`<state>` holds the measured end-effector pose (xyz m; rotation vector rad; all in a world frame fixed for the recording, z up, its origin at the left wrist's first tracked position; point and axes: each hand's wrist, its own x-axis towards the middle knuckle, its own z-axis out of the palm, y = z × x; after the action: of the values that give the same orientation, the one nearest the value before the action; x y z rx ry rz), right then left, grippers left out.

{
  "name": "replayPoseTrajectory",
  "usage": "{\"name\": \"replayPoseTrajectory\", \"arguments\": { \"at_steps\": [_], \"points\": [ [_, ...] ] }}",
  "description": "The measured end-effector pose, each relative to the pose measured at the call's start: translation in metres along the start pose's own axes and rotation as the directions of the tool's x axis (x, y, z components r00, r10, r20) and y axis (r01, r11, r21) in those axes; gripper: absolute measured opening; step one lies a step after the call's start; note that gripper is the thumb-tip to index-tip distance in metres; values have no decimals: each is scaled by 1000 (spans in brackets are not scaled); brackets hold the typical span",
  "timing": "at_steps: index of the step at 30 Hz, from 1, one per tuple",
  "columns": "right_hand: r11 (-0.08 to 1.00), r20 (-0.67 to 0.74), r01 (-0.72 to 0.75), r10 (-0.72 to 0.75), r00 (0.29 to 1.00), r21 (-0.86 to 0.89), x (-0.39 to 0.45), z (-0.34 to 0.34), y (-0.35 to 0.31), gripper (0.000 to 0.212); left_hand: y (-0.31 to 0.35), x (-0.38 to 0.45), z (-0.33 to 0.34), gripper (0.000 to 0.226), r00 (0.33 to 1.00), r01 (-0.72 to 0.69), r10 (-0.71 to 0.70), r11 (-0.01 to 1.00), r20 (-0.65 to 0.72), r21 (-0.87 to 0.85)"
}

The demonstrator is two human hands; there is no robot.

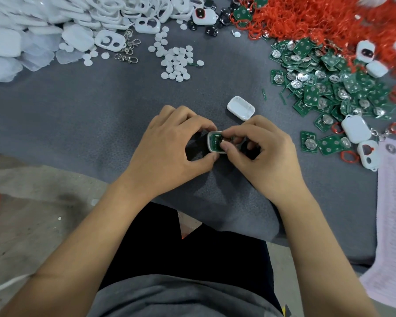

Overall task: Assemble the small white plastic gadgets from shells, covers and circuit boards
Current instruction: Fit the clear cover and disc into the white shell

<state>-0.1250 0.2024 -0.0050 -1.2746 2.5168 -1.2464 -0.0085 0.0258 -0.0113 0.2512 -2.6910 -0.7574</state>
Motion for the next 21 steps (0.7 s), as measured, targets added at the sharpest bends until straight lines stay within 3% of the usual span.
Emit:
{"name": "replayPoseTrajectory", "arguments": {
  "at_steps": [21],
  "points": [
    [998,32,56,-55,998,-35,2,3,1,17,1,0,1,44,1000,13,-13,1000,-4,1]
  ]
}}
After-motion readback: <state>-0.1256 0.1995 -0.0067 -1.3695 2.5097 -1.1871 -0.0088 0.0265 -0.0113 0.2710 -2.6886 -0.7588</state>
